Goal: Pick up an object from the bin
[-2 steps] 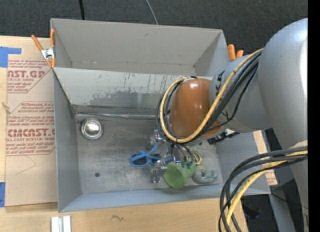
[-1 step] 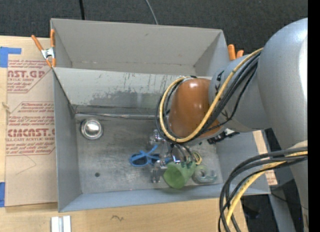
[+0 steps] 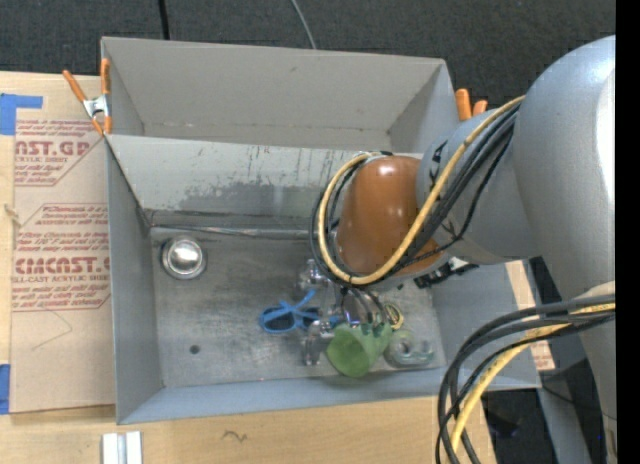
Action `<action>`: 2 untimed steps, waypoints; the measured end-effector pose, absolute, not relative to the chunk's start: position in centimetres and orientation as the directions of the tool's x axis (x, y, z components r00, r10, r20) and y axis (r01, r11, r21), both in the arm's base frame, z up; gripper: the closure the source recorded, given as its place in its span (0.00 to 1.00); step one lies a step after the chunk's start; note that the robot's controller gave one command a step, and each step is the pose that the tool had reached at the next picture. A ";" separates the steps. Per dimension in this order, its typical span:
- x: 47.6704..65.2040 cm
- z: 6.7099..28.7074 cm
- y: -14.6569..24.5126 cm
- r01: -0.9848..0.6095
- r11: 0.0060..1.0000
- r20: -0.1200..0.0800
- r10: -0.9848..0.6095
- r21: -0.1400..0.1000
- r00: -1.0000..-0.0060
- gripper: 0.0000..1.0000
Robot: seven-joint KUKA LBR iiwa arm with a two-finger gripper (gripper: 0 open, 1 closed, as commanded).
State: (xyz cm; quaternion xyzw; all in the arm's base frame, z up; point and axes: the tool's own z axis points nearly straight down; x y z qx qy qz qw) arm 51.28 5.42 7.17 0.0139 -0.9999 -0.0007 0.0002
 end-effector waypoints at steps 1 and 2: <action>51.3 7.2 5.5 -0.028 1.000 0.001 -0.028 0.001 -1.000 0.00; 51.3 7.4 5.6 -0.029 1.000 0.003 -0.029 0.002 -1.000 1.00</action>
Offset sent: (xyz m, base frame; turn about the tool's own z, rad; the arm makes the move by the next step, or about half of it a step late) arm 0.0000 0.0000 0.0000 0.0000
